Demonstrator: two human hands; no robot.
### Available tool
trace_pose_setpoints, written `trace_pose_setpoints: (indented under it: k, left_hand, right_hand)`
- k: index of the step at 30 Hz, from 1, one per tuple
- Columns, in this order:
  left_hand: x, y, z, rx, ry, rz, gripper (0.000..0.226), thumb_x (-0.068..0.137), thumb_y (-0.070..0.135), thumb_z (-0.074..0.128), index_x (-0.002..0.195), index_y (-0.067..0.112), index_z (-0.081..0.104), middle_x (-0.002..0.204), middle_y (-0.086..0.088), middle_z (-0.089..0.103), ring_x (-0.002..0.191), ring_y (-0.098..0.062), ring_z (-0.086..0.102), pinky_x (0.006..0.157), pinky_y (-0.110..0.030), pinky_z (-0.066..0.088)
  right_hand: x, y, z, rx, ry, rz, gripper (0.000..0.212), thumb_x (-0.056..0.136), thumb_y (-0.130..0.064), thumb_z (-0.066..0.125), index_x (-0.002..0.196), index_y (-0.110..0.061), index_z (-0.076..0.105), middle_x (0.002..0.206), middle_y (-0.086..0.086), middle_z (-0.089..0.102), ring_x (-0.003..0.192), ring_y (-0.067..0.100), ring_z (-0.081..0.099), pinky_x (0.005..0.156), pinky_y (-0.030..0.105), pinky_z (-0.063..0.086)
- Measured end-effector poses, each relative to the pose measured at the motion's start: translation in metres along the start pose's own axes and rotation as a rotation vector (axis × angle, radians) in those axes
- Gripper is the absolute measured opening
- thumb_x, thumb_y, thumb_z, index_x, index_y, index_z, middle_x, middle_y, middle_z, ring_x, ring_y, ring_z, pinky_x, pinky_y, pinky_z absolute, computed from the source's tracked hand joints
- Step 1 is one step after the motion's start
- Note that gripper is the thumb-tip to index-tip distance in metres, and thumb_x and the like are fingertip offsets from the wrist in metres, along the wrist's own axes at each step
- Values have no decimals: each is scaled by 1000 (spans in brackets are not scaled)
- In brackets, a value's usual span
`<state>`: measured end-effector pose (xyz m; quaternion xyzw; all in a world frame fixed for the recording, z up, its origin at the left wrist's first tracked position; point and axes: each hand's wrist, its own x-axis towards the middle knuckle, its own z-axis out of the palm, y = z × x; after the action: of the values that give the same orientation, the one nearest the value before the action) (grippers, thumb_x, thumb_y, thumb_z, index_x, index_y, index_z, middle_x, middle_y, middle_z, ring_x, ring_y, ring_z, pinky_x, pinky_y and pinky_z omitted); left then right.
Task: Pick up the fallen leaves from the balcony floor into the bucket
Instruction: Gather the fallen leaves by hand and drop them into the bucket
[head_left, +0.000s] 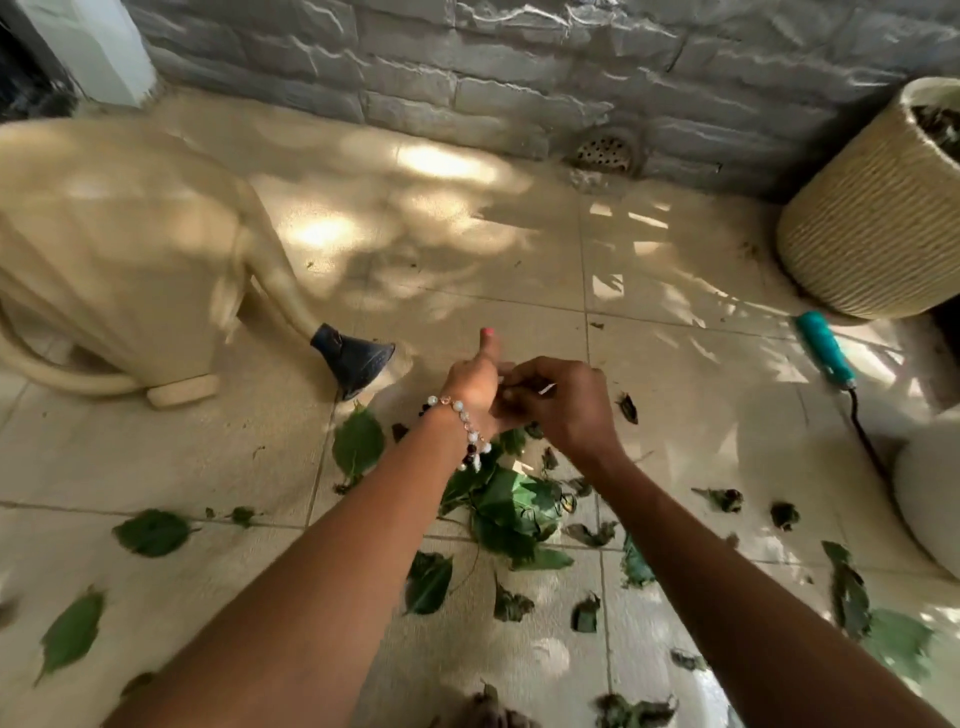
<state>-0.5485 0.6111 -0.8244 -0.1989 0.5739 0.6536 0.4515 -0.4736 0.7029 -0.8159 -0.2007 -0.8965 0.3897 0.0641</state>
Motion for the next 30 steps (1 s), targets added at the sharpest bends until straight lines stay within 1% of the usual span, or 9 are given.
trace_pose_setpoints:
  k: [3,4,6,9,13,19,22,26,30]
  left_hand:
    - [8,-1,7,43,62,-47,73,88,64,49,122,0,57,115,-29,63,102,-40,65,90,-51,54]
    - [8,-3,7,57,85,-42,62,93,55,48,118,-1,58,107,-27,65,96,-38,66,87,-47,56]
    - [6,-6,3,41,66,-51,39,102,37,45,95,1,59,76,-14,65,64,-21,61,57,-27,53]
    - [6,-10,-5,51,2,-86,41,104,26,38,71,9,55,44,2,49,32,-8,38,34,-12,24]
    - [11,-9,-19,-42,51,-52,41,103,22,34,66,13,49,37,6,42,25,-6,32,32,-8,19]
    - [12,-15,-45,-145,187,41,33,103,10,33,77,9,54,38,3,44,23,-6,32,32,-6,21]
    - [11,-10,-60,-190,164,71,28,103,6,34,83,10,54,38,2,47,24,-6,36,33,-7,25]
    - [6,-11,-68,-107,202,126,21,103,8,41,89,9,57,36,7,47,26,-3,36,32,-8,24]
    - [4,-12,-71,-58,224,127,21,99,7,49,81,13,57,36,8,47,27,-3,36,32,-10,24]
  right_hand:
    - [-15,0,-4,50,-122,-68,17,89,-12,66,105,-13,73,89,-3,75,68,-4,66,69,14,53]
    - [-16,1,-10,185,-131,-9,19,93,-15,62,108,-15,72,93,-2,75,77,2,69,73,19,55]
    - [-13,12,-22,401,23,167,19,95,-17,58,109,-18,71,103,-3,73,97,11,68,86,29,54]
    - [-9,53,-40,-84,215,285,26,93,-13,60,118,-14,67,117,5,69,108,21,64,99,30,46]
    - [-32,93,-36,-527,-53,191,39,91,-4,52,129,-11,58,130,14,57,112,36,56,99,42,47]
    - [-34,74,-20,-480,60,103,22,92,-2,54,104,-4,72,102,15,71,90,28,65,79,28,49]
    - [-16,49,-8,-386,-11,44,24,95,-10,54,113,-6,69,116,13,65,105,29,58,85,25,37]
    - [-9,28,20,-481,-303,49,50,95,-32,55,142,-19,44,147,5,38,131,31,32,104,42,34]
    - [-17,27,33,-513,-319,62,71,94,-39,56,152,-26,19,159,-1,17,137,29,20,110,48,26]
